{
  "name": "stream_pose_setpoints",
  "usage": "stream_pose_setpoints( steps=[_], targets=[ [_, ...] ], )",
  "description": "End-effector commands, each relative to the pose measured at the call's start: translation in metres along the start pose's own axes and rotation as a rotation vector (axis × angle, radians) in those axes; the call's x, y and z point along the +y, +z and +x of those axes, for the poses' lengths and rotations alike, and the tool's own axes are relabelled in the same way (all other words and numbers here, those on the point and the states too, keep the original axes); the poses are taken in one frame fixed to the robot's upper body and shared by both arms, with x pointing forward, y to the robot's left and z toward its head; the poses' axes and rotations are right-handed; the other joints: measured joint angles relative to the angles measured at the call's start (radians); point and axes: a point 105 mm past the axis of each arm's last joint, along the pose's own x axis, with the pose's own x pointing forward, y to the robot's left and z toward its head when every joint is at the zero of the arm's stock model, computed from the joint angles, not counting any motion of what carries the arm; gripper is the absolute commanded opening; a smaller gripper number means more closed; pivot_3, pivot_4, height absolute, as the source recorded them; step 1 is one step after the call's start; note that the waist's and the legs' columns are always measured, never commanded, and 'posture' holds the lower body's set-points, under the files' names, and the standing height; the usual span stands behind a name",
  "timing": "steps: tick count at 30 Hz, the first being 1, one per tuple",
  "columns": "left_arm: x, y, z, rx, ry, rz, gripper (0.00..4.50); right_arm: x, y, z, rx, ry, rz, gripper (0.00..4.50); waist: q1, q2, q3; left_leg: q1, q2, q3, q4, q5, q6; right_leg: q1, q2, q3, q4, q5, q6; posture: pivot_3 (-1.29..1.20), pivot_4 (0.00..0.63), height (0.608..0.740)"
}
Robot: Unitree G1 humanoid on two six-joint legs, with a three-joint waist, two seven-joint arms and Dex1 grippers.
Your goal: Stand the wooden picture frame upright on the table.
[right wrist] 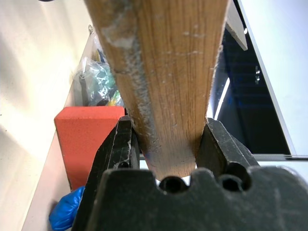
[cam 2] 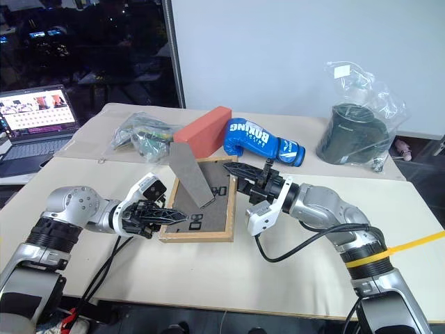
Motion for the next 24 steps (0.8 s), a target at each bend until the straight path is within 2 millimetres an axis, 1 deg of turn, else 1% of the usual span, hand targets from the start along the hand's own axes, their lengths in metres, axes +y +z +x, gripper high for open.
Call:
stream_pose_setpoints(
  steps=[1,2,4,5,6,7,8,9,10,12,13,14,15,16,18,20,21,22,24],
  targets=[
    [-0.001,-0.002,0.0,0.06,0.071,0.139,2.15,-0.009,-0.008,-0.004,0.028,-0.04,0.025,1.36,0.0,0.0,0.0,0.0,0.0,0.0,0.0,0.0,0.0,0.0,0.0,0.0,0.0,0.0,0.0,0.0,0.15,0.736],
    [-0.001,-0.003,0.0,0.062,0.072,0.141,2.41,-0.009,-0.008,-0.004,0.027,-0.04,0.026,1.35,0.001,0.0,0.0,0.0,0.0,0.0,0.0,0.0,0.0,0.0,0.0,0.0,0.0,0.0,0.0,0.0,0.15,0.736],
    [-0.006,-0.002,-0.004,0.061,0.066,0.147,3.12,-0.008,-0.008,-0.004,0.027,-0.037,0.029,1.3,-0.001,0.0,0.0,0.0,0.0,0.0,0.0,0.0,0.0,0.0,0.0,0.0,0.0,0.0,0.0,0.0,0.15,0.736],
    [-0.01,-0.001,-0.009,0.056,0.069,0.159,3.61,-0.008,-0.009,-0.005,0.029,-0.034,0.032,1.3,-0.002,0.0,0.0,0.0,0.0,0.0,0.0,0.0,0.0,0.0,0.0,0.0,0.0,0.0,0.0,0.0,0.15,0.736],
    [-0.016,0.001,-0.017,0.04,0.079,0.18,3.86,-0.007,-0.01,-0.006,0.035,-0.029,0.037,1.3,-0.003,0.0,0.0,0.0,0.0,0.0,0.0,0.0,0.0,0.0,0.0,0.0,0.0,0.0,0.0,0.0,0.15,0.736],
    [-0.02,0.002,-0.022,0.03,0.087,0.194,4.27,-0.006,-0.011,-0.007,0.039,-0.026,0.04,1.3,-0.005,0.0,0.001,0.001,0.0,0.0,0.0,0.0,0.0,0.0,0.0,0.0,0.0,0.0,0.0,0.0,0.15,0.736],
    [-0.026,0.004,-0.031,0.013,0.109,0.234,4.5,-0.005,-0.015,-0.009,0.051,-0.023,0.053,1.3,-0.006,0.0,0.001,0.001,0.0,0.0,0.0,0.0,0.0,0.0,0.0,0.0,0.001,0.0,0.0,0.0,0.15,0.736],
    [-0.029,0.005,-0.037,0.005,0.123,0.262,4.5,-0.005,-0.017,-0.011,0.059,-0.021,0.063,1.3,-0.006,0.0,0.001,0.001,0.0,0.0,0.0,0.0,0.0,0.0,0.0,0.0,0.001,0.0,0.0,0.0,0.15,0.736],
    [-0.031,0.006,-0.044,-0.001,0.161,0.325,4.5,-0.004,-0.021,-0.013,0.08,-0.028,0.104,1.3,-0.006,0.0,0.001,0.001,0.0,0.0,0.0,0.0,0.0,0.0,0.0,0.0,0.001,0.0,0.0,0.0,0.15,0.736],
    [-0.034,0.009,-0.052,-0.01,0.211,0.44,4.5,-0.002,-0.028,-0.015,0.109,-0.038,0.182,1.3,-0.006,0.0,0.001,0.001,0.0,0.0,0.0,0.0,0.0,0.001,0.0,0.0,0.0,0.0,0.0,0.0,0.15,0.736],
    [-0.044,0.019,-0.057,-0.064,0.224,0.593,4.5,0.005,-0.036,-0.016,0.147,-0.027,0.321,1.3,-0.004,0.001,0.001,0.002,0.0,0.0,0.0,0.0,0.0,0.001,0.0,0.0,0.0,0.0,0.0,0.0,0.15,0.736],
    [-0.052,0.025,-0.061,-0.111,0.231,0.696,4.5,0.011,-0.04,-0.017,0.166,-0.015,0.422,1.3,-0.003,0.0,0.001,0.002,0.0,0.0,0.0,0.0,0.0,0.002,0.0,0.0,0.0,0.0,0.0,0.0,0.15,0.736],
    [-0.06,0.03,-0.063,-0.17,0.232,0.858,4.5,0.018,-0.043,-0.016,0.182,-0.017,0.644,1.3,-0.002,0.0,0.001,0.003,0.0,0.0,0.0,0.0,0.0,0.002,0.0,0.0,0.0,0.0,0.0,0.0,0.15,0.736],
    [-0.066,0.033,-0.065,-0.221,0.229,0.971,4.5,0.023,-0.043,-0.015,0.175,-0.007,0.81,1.3,-0.002,0.0,0.001,0.003,0.0,0.0,0.0,0.0,0.0,0.004,0.0,0.0,0.0,0.0,-0.001,0.0,0.15,0.736],
    [-0.059,0.036,-0.069,-0.243,0.321,1.02,4.5,0.031,-0.04,-0.012,0.162,0.014,1.101,1.29,0.0,-0.001,0.002,0.006,0.001,-0.001,0.0,0.0,0.001,0.009,0.0,-0.002,-0.001,0.0,-0.001,0.0,0.15,0.736],
    [-0.05,0.036,-0.069,-0.233,0.41,1.079,4.5,0.041,-0.04,-0.012,0.203,0.053,1.334,1.29,0.0,0.0,0.002,0.007,0.001,-0.002,0.0,0.0,0.001,0.011,0.0,-0.003,-0.001,0.0,-0.001,0.0,0.15,0.736],
    [-0.048,0.034,-0.068,-0.233,0.426,1.101,4.5,0.047,-0.037,-0.013,0.217,0.086,1.432,1.29,0.0,0.0,0.003,0.007,0.001,-0.002,0.0,0.0,0.001,0.011,0.0,-0.003,0.0,0.0,-0.001,0.0,0.15,0.736],
    [-0.047,0.033,-0.067,-0.231,0.436,1.116,4.5,0.049,-0.035,-0.013,0.227,0.109,1.489,1.29,0.0,0.001,0.003,0.007,0.001,-0.002,0.001,0.0,0.001,0.011,0.0,-0.003,0.0,0.0,-0.001,0.0,0.15,0.736],
    [-0.043,0.029,-0.066,-0.241,0.454,1.112,4.5,0.055,-0.034,-0.015,0.274,0.125,1.648,1.28,0.001,0.001,0.003,0.007,0.001,-0.002,0.001,0.0,0.001,0.011,0.0,-0.004,0.0,0.0,-0.001,0.0,0.15,0.736]
  ],
)
